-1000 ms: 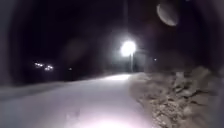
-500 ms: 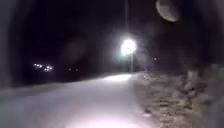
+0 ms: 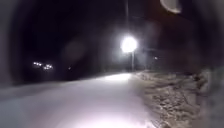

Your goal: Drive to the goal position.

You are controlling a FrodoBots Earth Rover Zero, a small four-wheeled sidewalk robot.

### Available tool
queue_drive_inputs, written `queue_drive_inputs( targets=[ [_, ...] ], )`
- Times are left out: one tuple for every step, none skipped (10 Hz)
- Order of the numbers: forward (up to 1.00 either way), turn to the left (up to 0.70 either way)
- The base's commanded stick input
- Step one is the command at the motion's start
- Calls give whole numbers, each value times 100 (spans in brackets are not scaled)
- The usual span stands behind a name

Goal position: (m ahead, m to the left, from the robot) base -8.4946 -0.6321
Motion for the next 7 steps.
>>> queue_drive_inputs(
  targets=[
    [100,0],
    [100,0],
    [100,0],
    [100,0],
    [100,0],
    [100,0],
    [100,0]
  ],
)
